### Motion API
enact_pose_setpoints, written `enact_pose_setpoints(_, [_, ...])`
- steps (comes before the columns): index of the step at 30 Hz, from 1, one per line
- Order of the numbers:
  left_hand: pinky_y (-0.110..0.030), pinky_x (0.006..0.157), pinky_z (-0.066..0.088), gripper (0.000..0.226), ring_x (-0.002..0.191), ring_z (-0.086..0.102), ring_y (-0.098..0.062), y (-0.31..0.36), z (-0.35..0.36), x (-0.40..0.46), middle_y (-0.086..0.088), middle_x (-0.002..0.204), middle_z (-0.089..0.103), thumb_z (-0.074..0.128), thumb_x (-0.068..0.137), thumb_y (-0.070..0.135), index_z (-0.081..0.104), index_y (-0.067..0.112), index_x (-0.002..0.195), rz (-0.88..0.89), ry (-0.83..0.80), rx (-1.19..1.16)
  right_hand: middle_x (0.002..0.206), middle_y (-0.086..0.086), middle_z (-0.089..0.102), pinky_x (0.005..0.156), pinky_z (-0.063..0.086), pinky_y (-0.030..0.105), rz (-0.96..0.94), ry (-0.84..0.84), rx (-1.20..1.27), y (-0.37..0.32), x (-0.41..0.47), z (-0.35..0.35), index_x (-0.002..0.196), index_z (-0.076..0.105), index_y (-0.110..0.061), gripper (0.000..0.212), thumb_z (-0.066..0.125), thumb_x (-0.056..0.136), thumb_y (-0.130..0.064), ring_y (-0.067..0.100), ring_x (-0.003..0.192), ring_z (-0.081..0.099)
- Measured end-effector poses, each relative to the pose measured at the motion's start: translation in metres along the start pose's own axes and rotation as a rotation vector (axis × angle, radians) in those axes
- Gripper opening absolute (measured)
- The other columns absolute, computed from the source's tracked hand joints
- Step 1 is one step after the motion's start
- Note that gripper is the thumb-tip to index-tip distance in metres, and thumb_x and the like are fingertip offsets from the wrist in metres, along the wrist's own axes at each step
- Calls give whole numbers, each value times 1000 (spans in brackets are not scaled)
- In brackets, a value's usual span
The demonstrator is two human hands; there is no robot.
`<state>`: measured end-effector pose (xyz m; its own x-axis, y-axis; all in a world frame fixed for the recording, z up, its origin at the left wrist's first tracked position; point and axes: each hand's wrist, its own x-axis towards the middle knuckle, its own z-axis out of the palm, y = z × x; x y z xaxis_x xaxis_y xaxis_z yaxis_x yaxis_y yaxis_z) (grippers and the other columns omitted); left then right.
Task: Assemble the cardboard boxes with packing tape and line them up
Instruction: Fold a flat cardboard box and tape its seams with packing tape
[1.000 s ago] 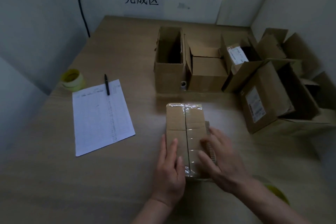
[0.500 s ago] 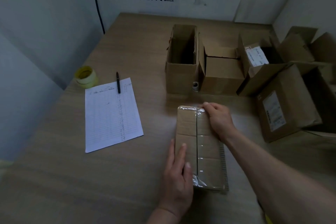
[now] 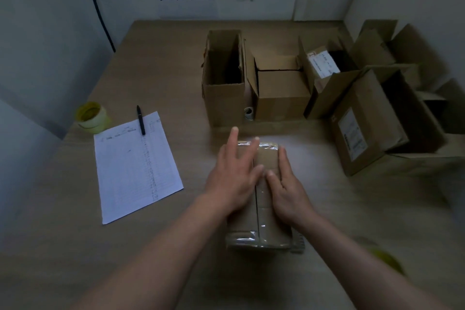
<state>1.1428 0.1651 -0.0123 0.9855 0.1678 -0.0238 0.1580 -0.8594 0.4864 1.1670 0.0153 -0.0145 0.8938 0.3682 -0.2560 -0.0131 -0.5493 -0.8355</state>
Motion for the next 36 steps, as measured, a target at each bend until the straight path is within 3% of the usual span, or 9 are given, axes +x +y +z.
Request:
enact_pose_setpoints(5, [-38, 115, 27, 50, 145, 23, -28, -9, 14, 30, 1, 164, -1, 36, 102, 43, 26, 40, 151, -71, 0, -78, 160, 2, 29, 102, 25, 18, 36, 61, 35, 2, 1, 1, 158, 1, -31, 66, 40, 105, -29, 19, 141, 36])
enact_pose_setpoints(8, [-22, 112, 11, 63, 150, 0, -11, -8, 9, 10, -2, 165, -7, 39, 102, 38, 7, 31, 156, -232, 33, -395, 159, -1, 30, 101, 23, 17, 43, 77, 65, 0, 1, 3, 157, 4, -34, 64, 40, 105, -30, 18, 141, 35])
enact_pose_setpoints(11, [-18, 109, 10, 73, 141, -8, 2, 5, 16, -62, 3, 162, -17, 45, 95, 55, 7, 36, 155, -95, 49, -332, 155, 1, 38, 98, 27, 19, 50, 91, 78, 0, -1, 4, 157, 6, -36, 62, 39, 105, -31, 20, 137, 41])
enact_pose_setpoints(15, [-34, 82, 54, 65, 130, 50, -34, 0, 32, -108, -25, 156, 24, 51, 82, 61, 55, 27, 137, 24, 172, -88, 155, 0, 38, 102, 29, 24, 51, 97, 93, -4, -2, 9, 156, 5, -40, 60, 37, 105, -35, 19, 135, 42])
enact_pose_setpoints(18, [-33, 63, 56, 57, 105, 66, -39, -7, 33, -102, -25, 151, 36, 46, 88, 62, 61, 27, 131, 11, 222, -69, 152, -10, 36, 101, 33, 27, 2, 73, 204, -6, -20, 1, 155, 0, -42, 67, 41, 103, -42, 14, 135, 41])
enact_pose_setpoints(22, [-33, 72, 55, 57, 111, 64, -36, -5, 31, -108, -23, 152, 36, 30, 97, 62, 61, 28, 130, -49, 266, -187, 161, -9, 17, 112, 33, 36, -229, 71, -11, 16, -75, 26, 150, 22, -48, 68, 38, 88, -71, 11, 145, 24])
enact_pose_setpoints(27, [-34, 90, 48, 54, 126, 53, -30, 13, 30, -102, -11, 156, 31, 33, 94, 54, 53, 27, 137, -101, 238, -258, 150, 15, 44, 103, 47, 50, -287, 265, -143, 43, -71, 34, 140, 50, -26, 64, 27, 97, -67, 29, 138, 44])
enact_pose_setpoints(32, [-35, 106, 39, 77, 131, 48, -22, 13, -4, -79, 4, 145, 47, 39, 91, 68, 25, 24, 153, -614, 3, -811, 151, -16, 31, 107, 34, 28, 82, -17, 299, 27, -75, 13, 153, 15, -40, 76, 41, 89, -69, 4, 132, 38])
enact_pose_setpoints(36, [-34, 69, 58, 27, 93, 66, -15, 29, -37, -69, -3, 113, 67, 48, 102, 21, 57, 19, 127, -560, -225, -1103, 123, -5, 68, 86, 51, 30, 276, -113, 651, 9, -70, -23, 128, 59, -33, 59, 30, 90, -68, 9, 109, 65])
